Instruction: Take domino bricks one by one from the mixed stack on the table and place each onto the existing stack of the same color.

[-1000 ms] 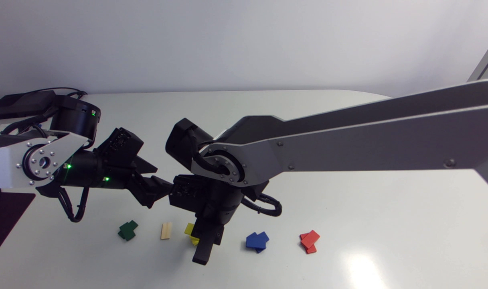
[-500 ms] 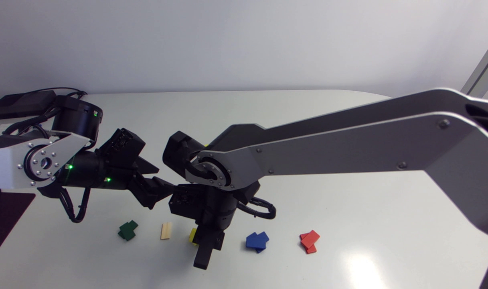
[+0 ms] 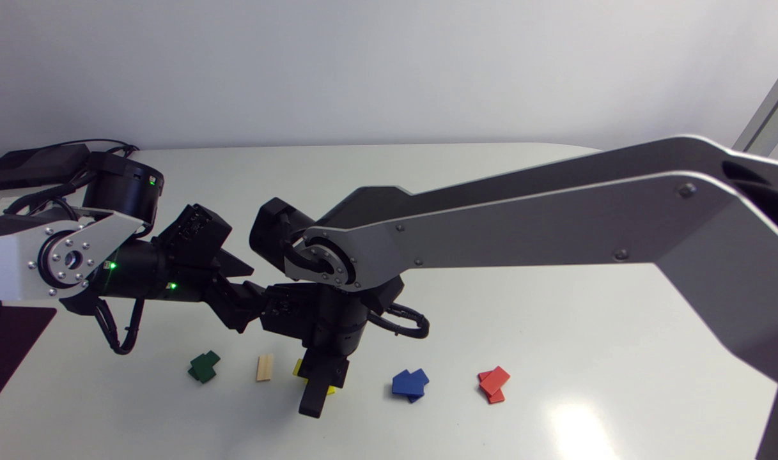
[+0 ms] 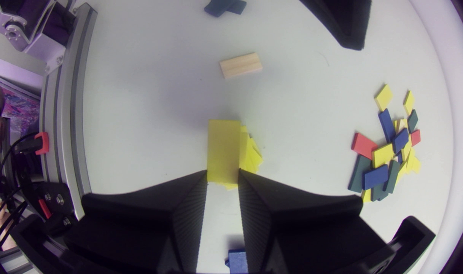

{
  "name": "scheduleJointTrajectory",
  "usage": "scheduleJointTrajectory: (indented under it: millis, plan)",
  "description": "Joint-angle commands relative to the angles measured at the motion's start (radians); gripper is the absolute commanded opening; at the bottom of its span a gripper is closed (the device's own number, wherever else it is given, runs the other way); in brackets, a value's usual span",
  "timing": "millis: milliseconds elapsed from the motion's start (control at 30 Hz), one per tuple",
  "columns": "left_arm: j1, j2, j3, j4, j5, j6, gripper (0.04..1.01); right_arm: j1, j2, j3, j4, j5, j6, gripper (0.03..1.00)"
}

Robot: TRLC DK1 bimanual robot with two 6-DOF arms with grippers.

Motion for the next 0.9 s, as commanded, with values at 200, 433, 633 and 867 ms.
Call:
scheduleJointTrajectory:
  millis: [200, 433, 633, 867]
  plan:
    - [0.0, 0.01, -0.029, 0.011, 0.0, 0.014, 0.997, -0.002, 0.042, 0.018, -0.016, 0.008, -0.016, 0.097]
    - [0.0, 0.007, -0.03, 0.011, 0.0, 0.012, 0.997, -0.005, 0.04, 0.013, -0.016, 0.01, -0.015, 0.162]
    - [0.0, -0.008, -0.032, 0.009, 0.0, 0.011, 0.997, -0.005, 0.036, 0.009, -0.014, 0.013, -0.012, 0.277]
    - [0.0, -0.022, -0.041, 0.008, 0.0, 0.011, 0.997, -0.005, 0.034, 0.004, -0.01, 0.014, -0.002, 0.339]
